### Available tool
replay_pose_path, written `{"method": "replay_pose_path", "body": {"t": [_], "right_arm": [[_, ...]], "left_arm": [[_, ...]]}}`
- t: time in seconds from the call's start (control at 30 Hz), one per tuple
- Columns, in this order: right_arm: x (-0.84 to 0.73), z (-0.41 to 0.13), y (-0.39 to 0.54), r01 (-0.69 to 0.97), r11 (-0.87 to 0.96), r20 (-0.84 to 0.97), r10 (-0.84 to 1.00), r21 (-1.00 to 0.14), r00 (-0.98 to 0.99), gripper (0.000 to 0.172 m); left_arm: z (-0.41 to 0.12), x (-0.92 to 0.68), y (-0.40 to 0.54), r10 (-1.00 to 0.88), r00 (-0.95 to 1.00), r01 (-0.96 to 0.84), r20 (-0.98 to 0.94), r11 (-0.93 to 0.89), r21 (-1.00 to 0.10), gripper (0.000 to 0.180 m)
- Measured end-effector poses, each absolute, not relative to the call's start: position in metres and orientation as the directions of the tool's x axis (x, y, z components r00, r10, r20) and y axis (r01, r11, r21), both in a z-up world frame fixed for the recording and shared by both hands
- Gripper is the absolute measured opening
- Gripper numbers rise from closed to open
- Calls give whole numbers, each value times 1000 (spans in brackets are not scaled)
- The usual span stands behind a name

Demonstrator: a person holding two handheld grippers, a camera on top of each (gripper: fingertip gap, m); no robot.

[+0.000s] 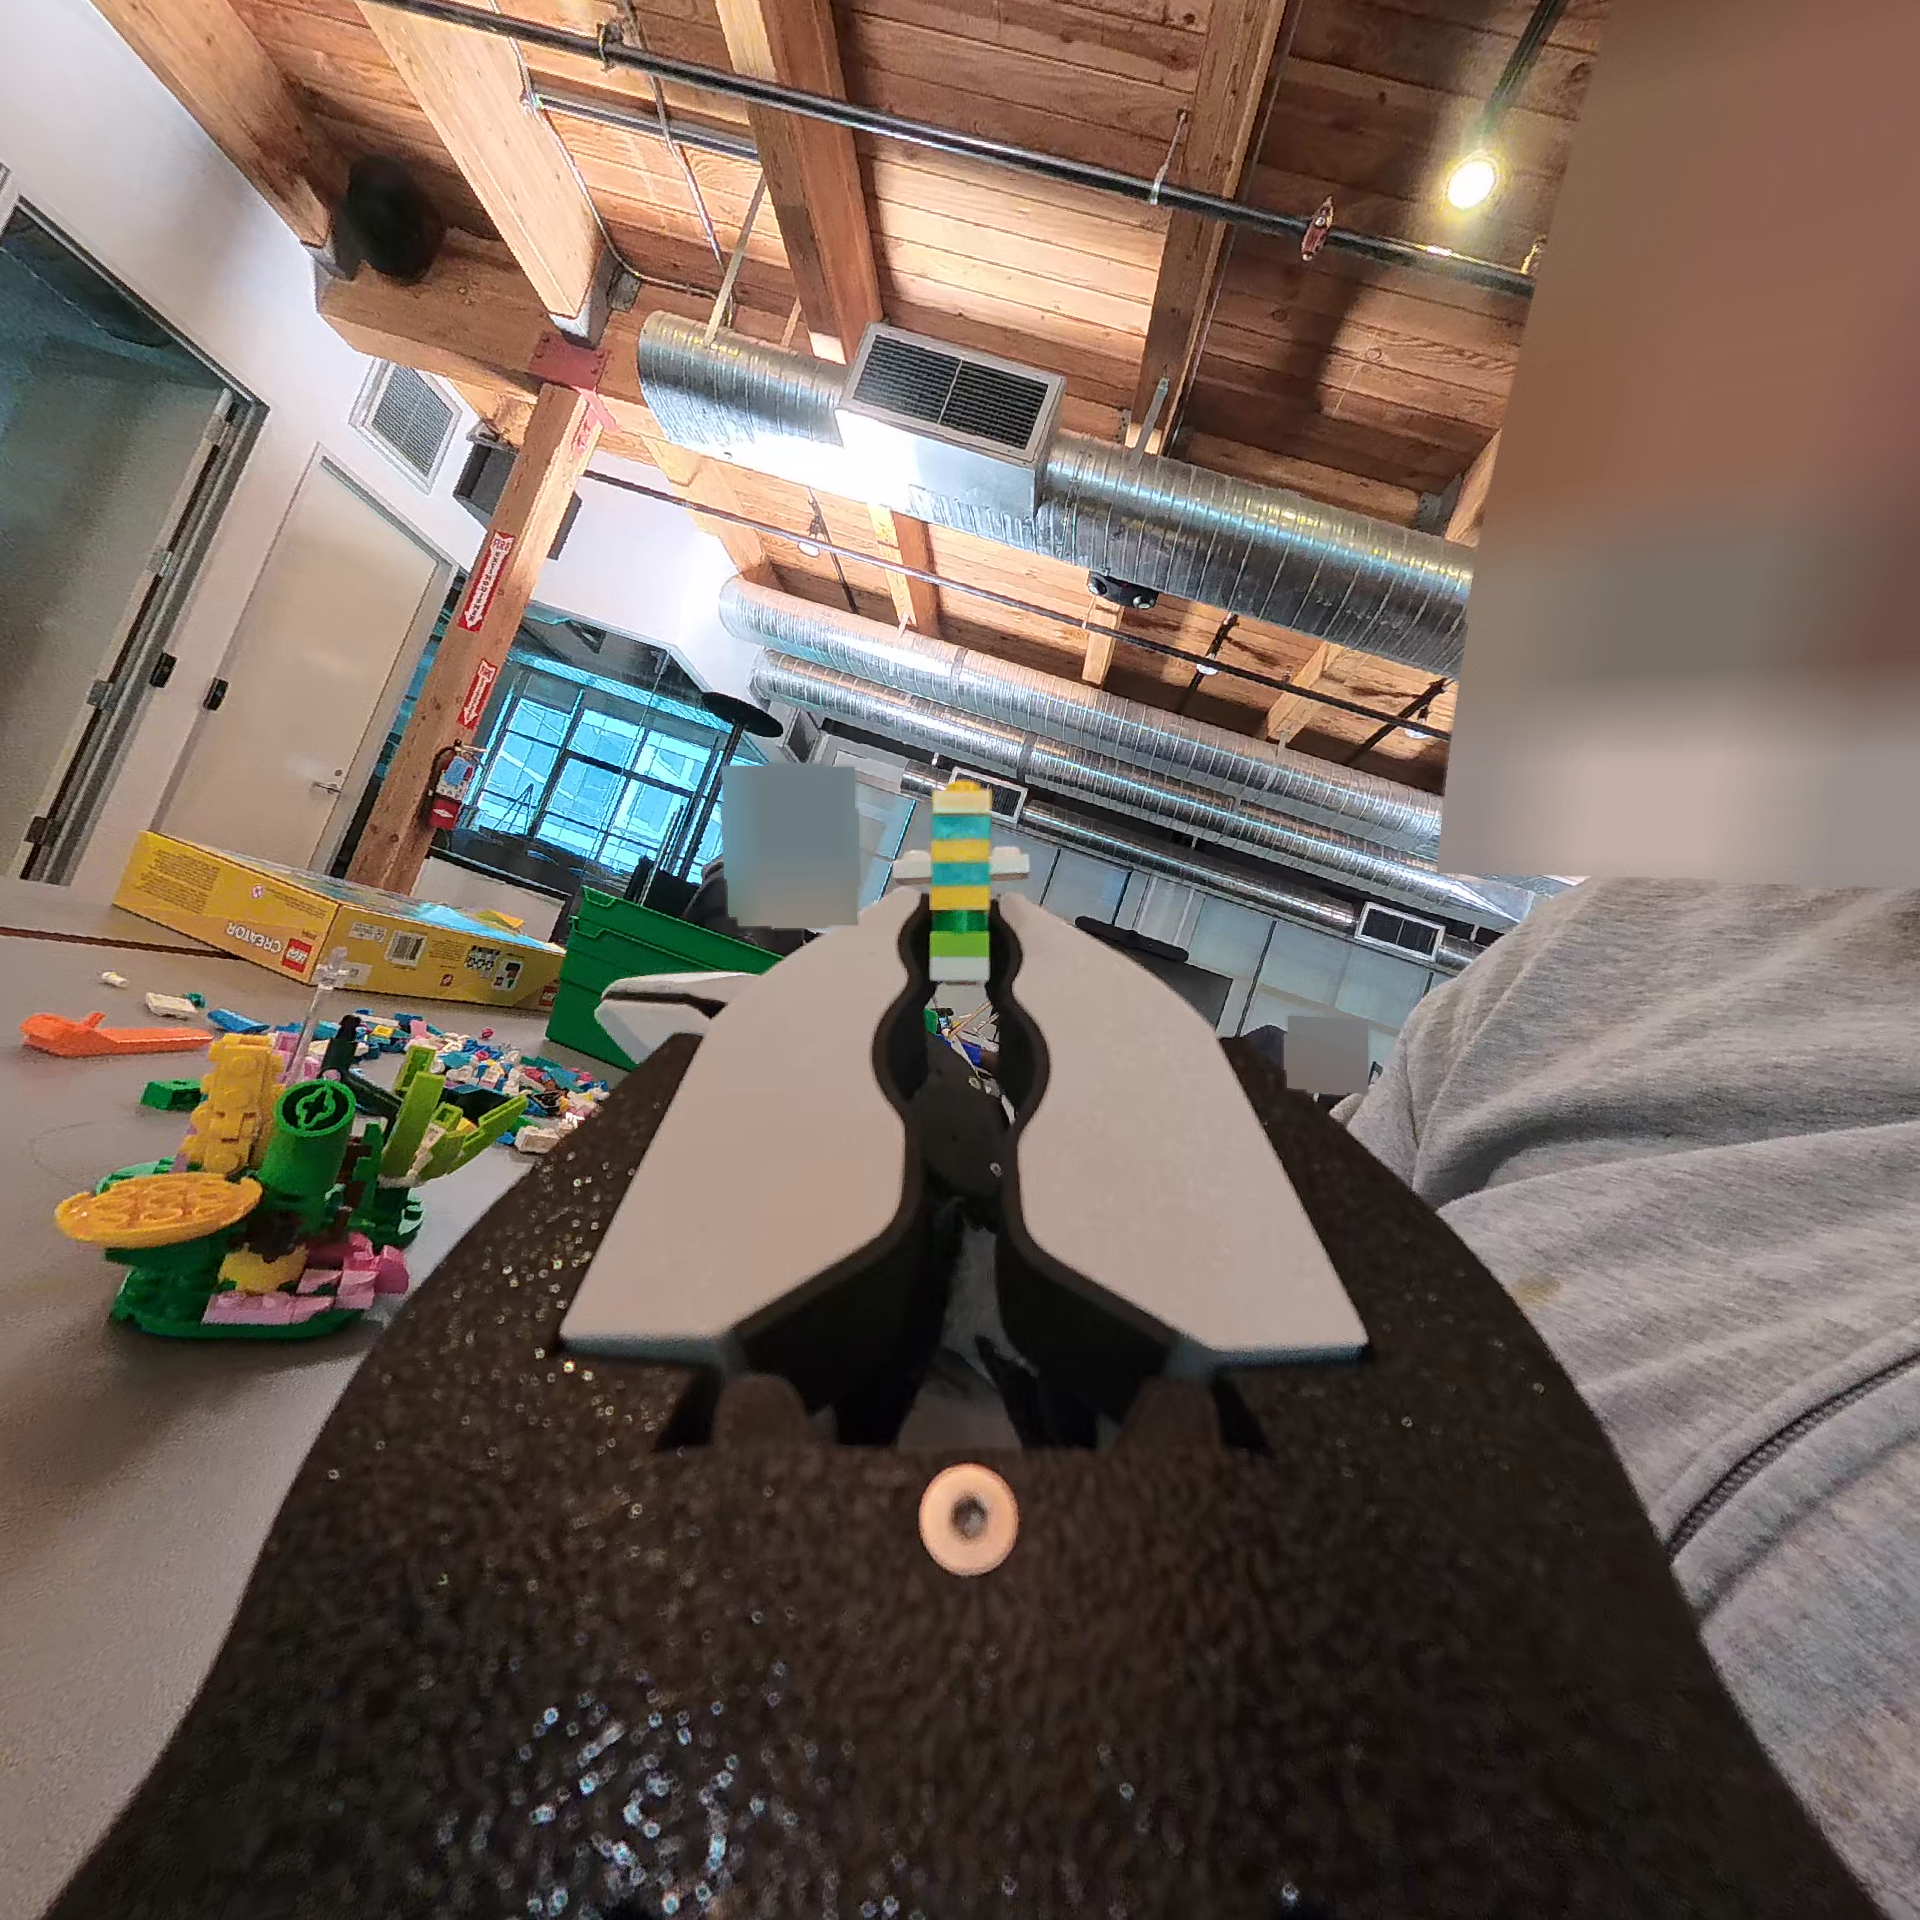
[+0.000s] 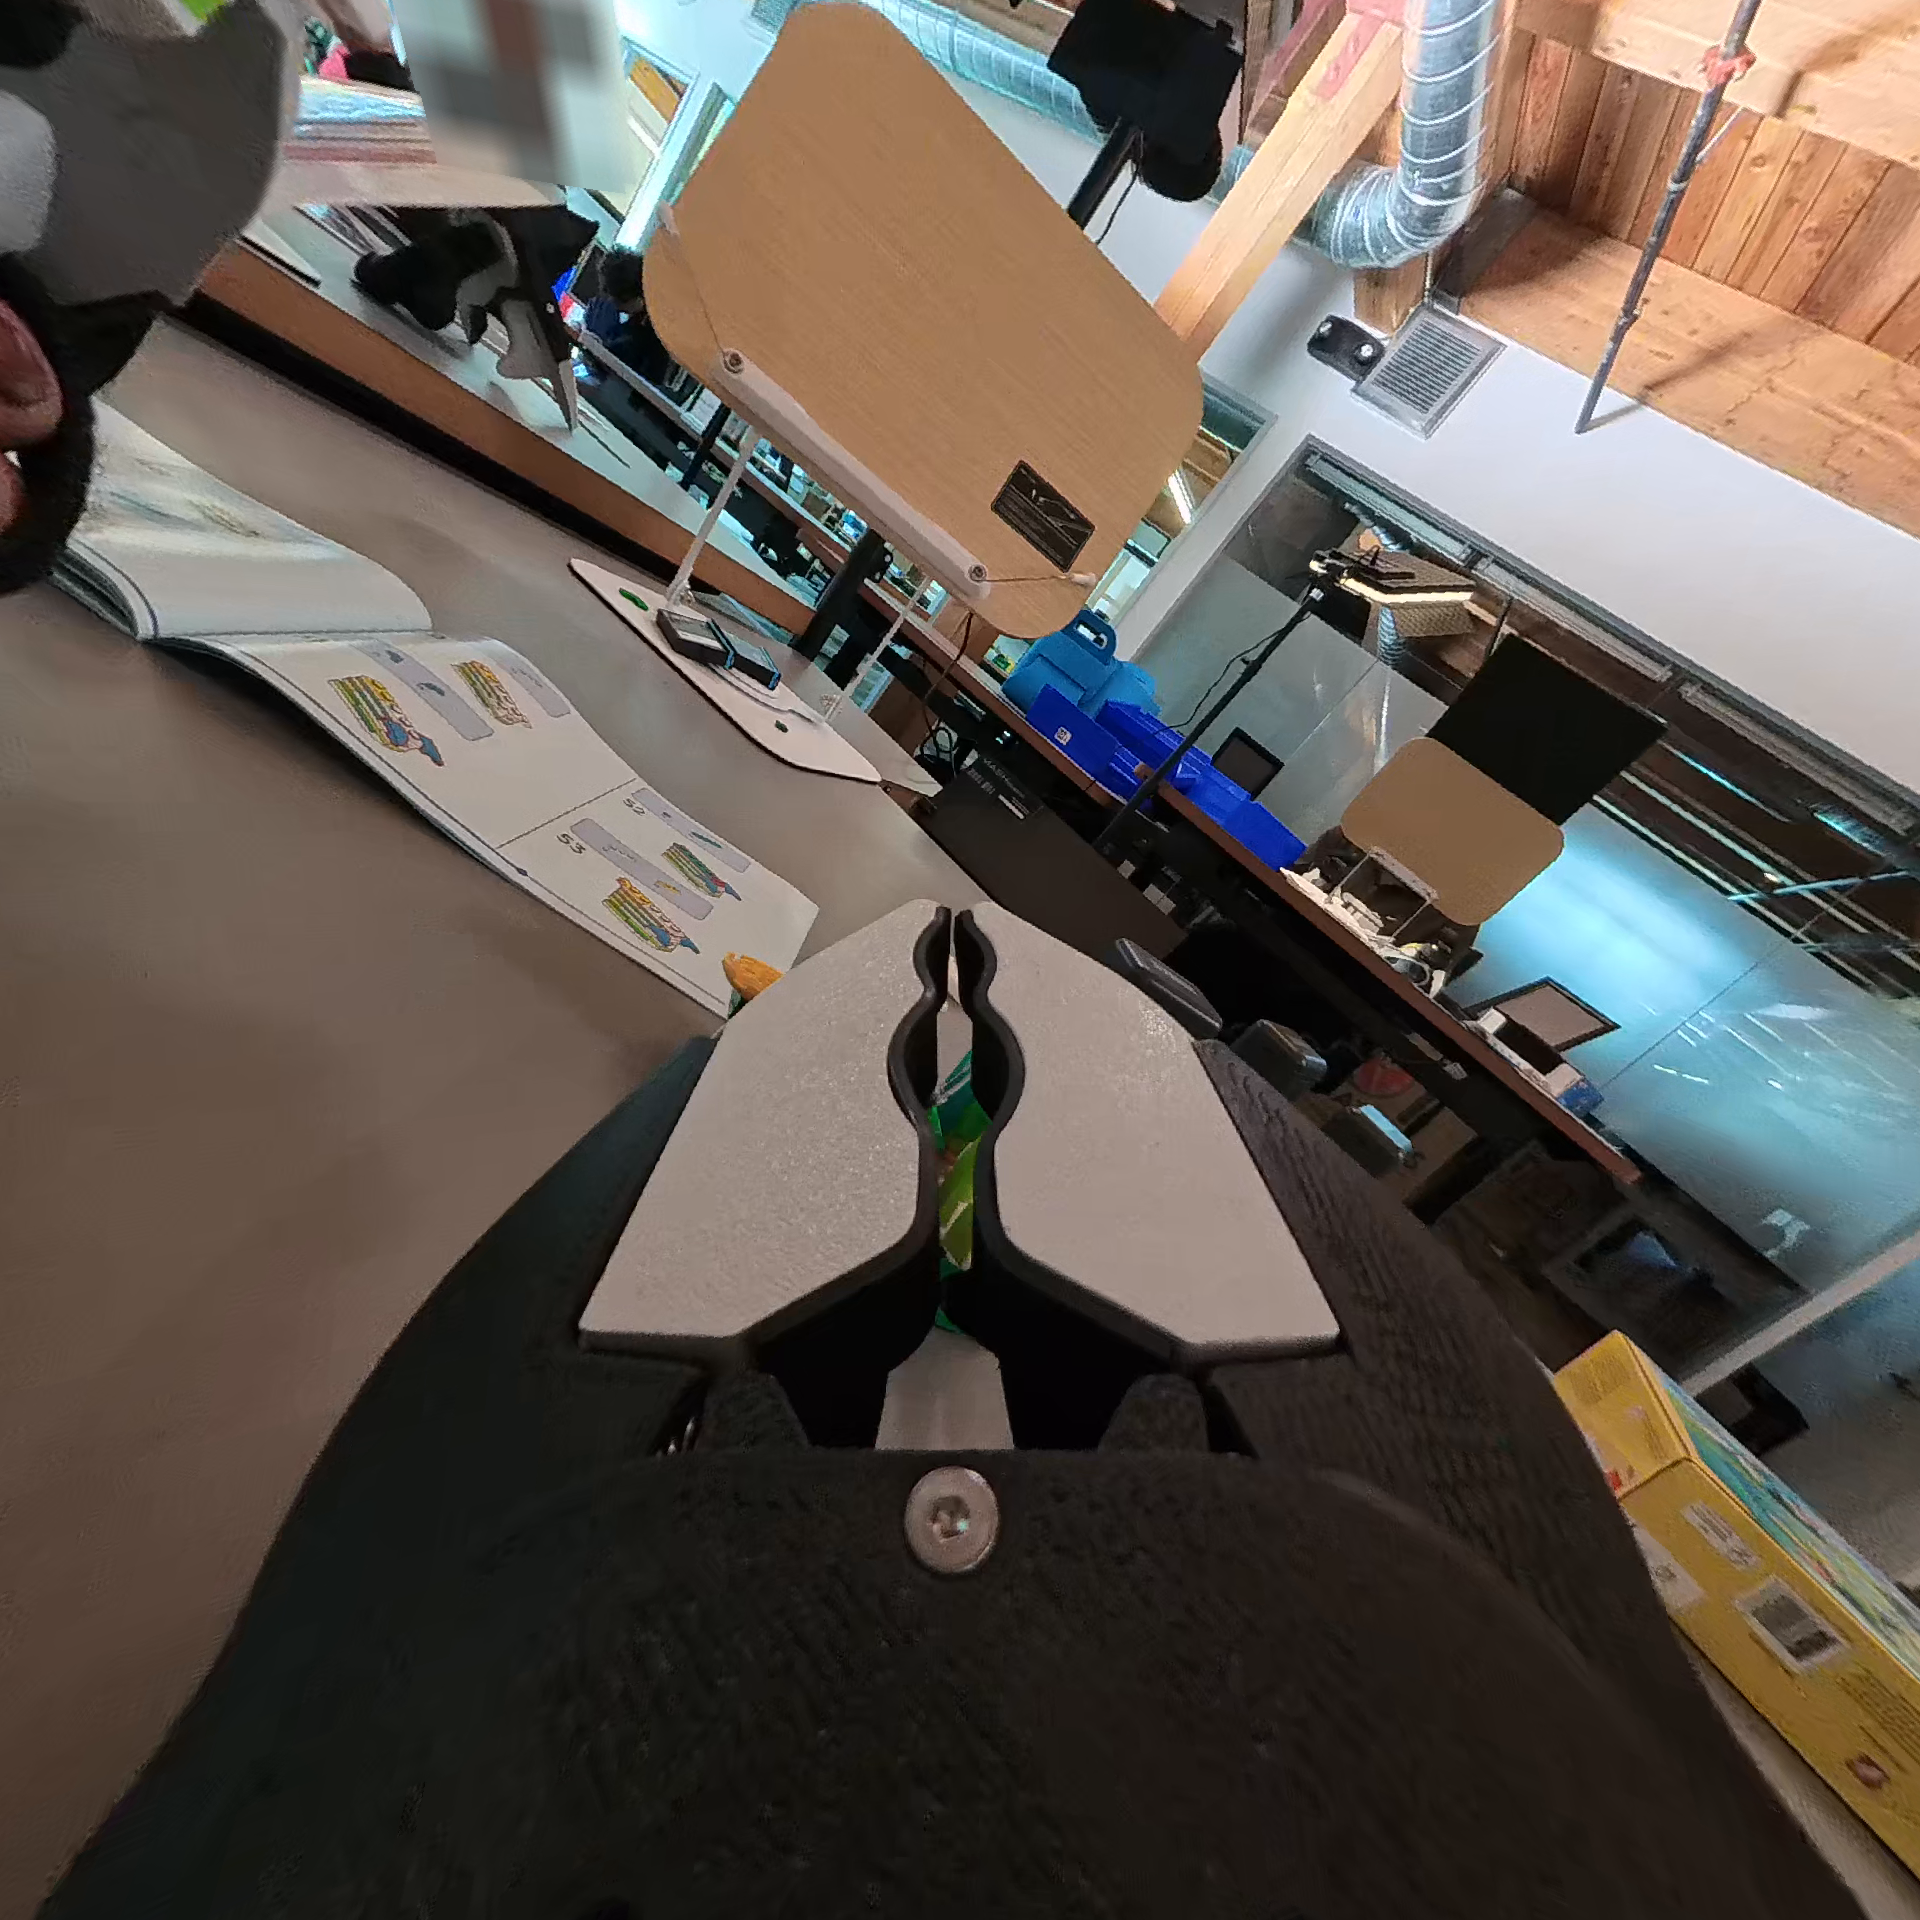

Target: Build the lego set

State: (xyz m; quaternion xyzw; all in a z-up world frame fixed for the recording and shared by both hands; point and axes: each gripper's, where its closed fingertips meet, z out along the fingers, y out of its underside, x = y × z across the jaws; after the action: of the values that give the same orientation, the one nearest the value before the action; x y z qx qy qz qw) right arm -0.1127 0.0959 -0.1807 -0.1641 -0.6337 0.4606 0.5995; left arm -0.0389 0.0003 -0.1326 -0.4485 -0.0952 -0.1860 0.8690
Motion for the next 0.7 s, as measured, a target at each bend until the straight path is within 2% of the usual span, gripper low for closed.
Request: {"method": "replay_pose_path", "body": {"t": [0.7], "right_arm": [[-112, -183, 91, -357, 558, 649, 727, -749, -225, 0]], "left_arm": [[-132, -41, -1, -239, 909, 417, 341, 535, -735, 8]]}}
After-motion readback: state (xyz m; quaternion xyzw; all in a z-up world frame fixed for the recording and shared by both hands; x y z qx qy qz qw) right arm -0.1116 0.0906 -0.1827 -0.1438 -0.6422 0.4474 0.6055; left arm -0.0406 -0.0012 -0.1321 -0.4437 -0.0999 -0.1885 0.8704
